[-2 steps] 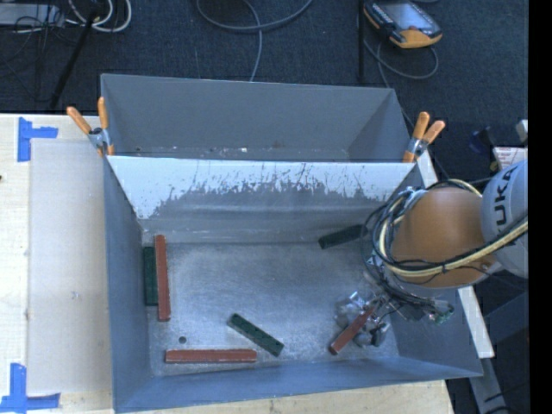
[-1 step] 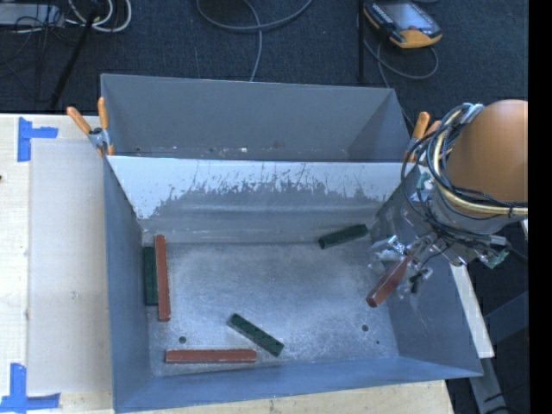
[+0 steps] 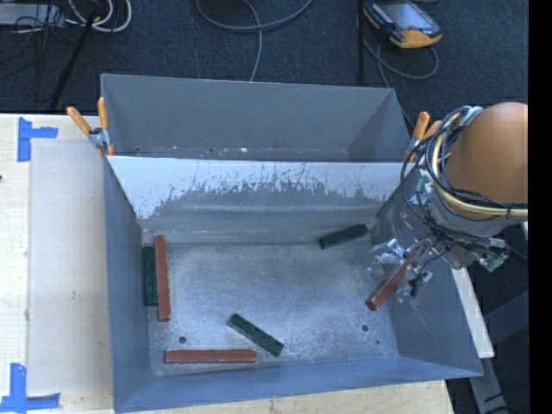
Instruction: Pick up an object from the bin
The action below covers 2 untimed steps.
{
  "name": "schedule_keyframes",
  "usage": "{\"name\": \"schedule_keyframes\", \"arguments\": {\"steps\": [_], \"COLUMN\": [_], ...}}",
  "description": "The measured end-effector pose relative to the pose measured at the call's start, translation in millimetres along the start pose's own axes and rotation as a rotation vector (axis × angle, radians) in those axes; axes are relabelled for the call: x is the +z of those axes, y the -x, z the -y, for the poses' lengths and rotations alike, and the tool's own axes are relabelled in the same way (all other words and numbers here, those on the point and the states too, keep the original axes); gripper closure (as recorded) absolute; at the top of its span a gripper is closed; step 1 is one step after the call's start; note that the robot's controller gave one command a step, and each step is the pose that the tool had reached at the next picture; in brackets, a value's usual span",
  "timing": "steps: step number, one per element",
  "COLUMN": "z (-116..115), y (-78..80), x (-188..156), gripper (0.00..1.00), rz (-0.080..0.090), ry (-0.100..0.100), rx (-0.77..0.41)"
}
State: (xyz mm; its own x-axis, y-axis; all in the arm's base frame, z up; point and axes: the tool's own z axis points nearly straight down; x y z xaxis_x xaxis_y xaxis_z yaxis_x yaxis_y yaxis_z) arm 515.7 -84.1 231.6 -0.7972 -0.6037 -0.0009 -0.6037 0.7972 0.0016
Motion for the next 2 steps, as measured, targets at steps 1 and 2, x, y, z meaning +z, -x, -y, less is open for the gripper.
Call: {"name": "schedule_keyframes", "arguments": {"steps": [1,2], "z": [-0.1,0.0], "y": [0.1,0.0], "x": [0.1,0.1], "gripper": [1.0,1.0], "rz": [0.0,0.0], "ry": [0.0,0.0], "rx": [0.001,0.003]}}
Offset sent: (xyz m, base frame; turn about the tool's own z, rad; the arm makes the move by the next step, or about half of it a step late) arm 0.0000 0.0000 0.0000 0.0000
